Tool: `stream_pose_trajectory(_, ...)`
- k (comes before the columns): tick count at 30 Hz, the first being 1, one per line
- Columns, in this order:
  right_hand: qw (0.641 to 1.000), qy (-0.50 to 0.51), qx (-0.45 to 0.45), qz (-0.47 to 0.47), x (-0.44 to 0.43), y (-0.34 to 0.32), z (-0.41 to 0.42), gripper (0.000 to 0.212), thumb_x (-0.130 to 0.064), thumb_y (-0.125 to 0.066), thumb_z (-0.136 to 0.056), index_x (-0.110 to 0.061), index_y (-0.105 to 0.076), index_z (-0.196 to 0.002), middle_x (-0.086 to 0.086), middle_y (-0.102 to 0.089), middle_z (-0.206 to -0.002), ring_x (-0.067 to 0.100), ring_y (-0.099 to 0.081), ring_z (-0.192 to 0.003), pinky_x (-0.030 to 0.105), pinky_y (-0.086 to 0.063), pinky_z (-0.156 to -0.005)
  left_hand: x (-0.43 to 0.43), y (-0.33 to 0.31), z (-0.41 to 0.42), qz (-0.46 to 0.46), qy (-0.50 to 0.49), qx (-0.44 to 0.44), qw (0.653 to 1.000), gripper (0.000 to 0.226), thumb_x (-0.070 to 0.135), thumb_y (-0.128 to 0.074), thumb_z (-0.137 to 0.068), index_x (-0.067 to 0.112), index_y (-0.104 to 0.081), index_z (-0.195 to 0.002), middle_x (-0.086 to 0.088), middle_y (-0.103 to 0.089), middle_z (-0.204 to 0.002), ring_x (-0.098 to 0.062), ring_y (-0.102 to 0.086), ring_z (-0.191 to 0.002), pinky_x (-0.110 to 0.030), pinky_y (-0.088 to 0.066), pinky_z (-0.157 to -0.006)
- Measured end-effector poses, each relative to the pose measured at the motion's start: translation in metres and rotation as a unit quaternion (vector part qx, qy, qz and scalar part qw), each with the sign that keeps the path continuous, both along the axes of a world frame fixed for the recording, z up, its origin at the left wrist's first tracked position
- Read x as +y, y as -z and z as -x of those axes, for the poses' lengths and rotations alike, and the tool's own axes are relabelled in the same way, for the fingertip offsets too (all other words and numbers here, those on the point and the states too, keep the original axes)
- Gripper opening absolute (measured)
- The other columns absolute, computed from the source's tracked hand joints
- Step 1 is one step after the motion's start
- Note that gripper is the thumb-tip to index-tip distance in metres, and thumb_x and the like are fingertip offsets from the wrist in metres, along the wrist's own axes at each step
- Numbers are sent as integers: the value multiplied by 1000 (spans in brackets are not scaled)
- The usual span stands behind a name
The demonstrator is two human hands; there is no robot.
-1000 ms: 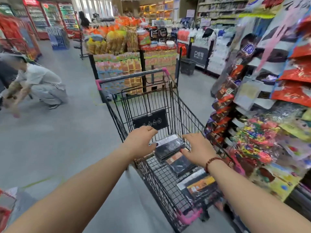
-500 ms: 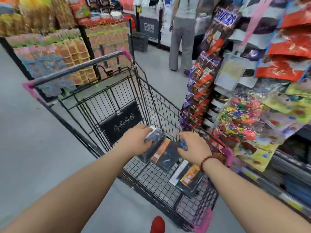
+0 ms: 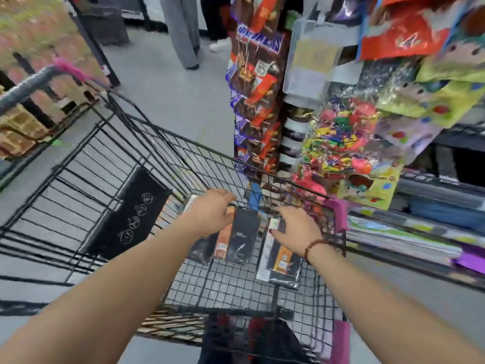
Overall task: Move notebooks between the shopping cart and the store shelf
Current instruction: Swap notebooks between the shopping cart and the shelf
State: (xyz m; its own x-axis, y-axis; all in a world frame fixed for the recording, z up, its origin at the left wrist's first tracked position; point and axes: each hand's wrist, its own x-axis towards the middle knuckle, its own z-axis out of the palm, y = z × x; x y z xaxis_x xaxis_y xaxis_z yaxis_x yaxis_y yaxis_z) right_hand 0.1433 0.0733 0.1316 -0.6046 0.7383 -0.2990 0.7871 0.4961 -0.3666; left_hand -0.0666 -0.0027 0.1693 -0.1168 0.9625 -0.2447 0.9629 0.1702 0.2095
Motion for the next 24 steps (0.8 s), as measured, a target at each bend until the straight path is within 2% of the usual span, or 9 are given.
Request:
stream_pose_trajectory(4,994,100,-2,54,-7,22,-2,50,-37,-61,-76,-22,-52,-124,8,-59,-121,31,-53,-116,39,-48,-93,24,32,6,19,59,-27,998,41,29,-54,-86,11,-53,-122,-10,-57,-117,-28,-51,-114,-36,-44,-87)
stream_pose_trajectory(9,967,239,-9,93,-13,70,2,55,-30,-63,-81,-10,-48,-131,17,-53,-130,34,-45,-124,40,-40,-101,36,92,13,73,94,-74,990,41,29,-54,-86,10,-52,-123,-10,-53,-127,-30,-46,-121,-41,-45,-92)
stream_pose_trajectory(12,936,332,15,119,-18,102,2,46,-25,-65,-81,-7,-54,-122,18,-60,-113,33,-54,-110,38,-48,-89,34,133,13,103,76,-107,986,48,30,-55,-87,15,-48,-132,-9,-49,-133,-28,-42,-126,-39,-41,-100)
stream_pose_trajectory(14,920,372,27,121,-22,126,-2,31,-28,-68,-76,-13,-62,-102,6,-61,-90,25,-60,-91,36,-50,-76,29,161,11,109,75,-135,982,46,30,-57,-86,12,-50,-129,-11,-52,-128,-28,-41,-128,-37,-40,-102)
stream_pose_trajectory(15,912,391,23,124,-25,140,-6,30,-33,-68,-73,-17,-62,-97,4,-61,-88,22,-59,-86,35,-49,-73,26,174,10,112,76,-145,980,45,29,-57,-86,11,-51,-127,-11,-52,-126,-29,-41,-128,-37,-41,-102)
stream_pose_trajectory(17,893,427,13,139,-30,169,-12,53,-44,-69,-68,-19,-56,-113,6,-61,-109,25,-56,-103,36,-51,-83,22,195,7,109,75,-165,977,49,28,-59,-85,13,-49,-131,-11,-52,-130,-29,-43,-126,-38,-42,-101)
stream_pose_trajectory(19,873,468,8,138,-34,192,-15,69,-47,-71,-68,-16,-49,-125,11,-53,-125,29,-47,-118,37,-45,-94,20,212,4,94,70,-179,977,52,27,-59,-85,13,-48,-134,-11,-51,-132,-29,-46,-122,-37,-42,-101)
stream_pose_trajectory(22,850,507,14,143,-33,214,-15,82,-52,-75,-65,-5,-46,-126,17,-48,-126,32,-43,-121,38,-41,-100,20,232,-1,55,58,-185,980,53,22,-59,-85,10,-47,-135,-11,-50,-135,-28,-44,-124,-29,-34,-104)
stream_pose_trajectory(24,837,527,21,144,-32,225,-13,88,-62,-73,-54,-5,-51,-117,17,-53,-118,32,-50,-113,41,-49,-93,19,243,-2,44,47,-191,980,54,22,-61,-84,10,-47,-135,-10,-49,-135,-27,-44,-124,-28,-34,-104)
